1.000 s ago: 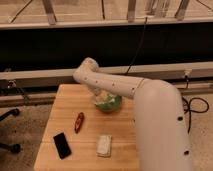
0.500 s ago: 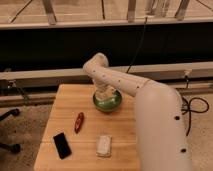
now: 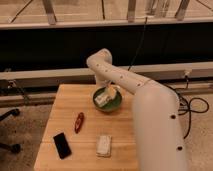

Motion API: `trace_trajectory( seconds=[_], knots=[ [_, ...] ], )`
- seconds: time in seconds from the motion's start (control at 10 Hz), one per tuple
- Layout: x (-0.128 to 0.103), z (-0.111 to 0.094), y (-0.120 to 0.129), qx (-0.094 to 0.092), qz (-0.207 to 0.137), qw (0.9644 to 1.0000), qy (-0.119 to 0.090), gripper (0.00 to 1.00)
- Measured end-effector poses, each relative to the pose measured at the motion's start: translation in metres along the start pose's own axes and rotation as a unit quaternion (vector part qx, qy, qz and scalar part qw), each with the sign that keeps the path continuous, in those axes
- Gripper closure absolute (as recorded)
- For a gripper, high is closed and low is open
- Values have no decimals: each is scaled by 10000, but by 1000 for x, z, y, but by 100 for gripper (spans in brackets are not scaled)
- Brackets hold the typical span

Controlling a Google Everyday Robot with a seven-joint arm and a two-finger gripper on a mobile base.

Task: Place the bottle in the ceramic bowl

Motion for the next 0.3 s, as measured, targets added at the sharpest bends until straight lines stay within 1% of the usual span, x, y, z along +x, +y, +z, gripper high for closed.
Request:
trace_trajectory(
  seconds=[0.1, 0.2, 0.3],
  knots=[
    [-2, -2, -1, 12, -25, 10000, -13, 20],
    [-5, -3, 4, 5, -45, 10000, -12, 20],
    [-7, 2, 8, 21, -45, 10000, 10, 20]
  ],
)
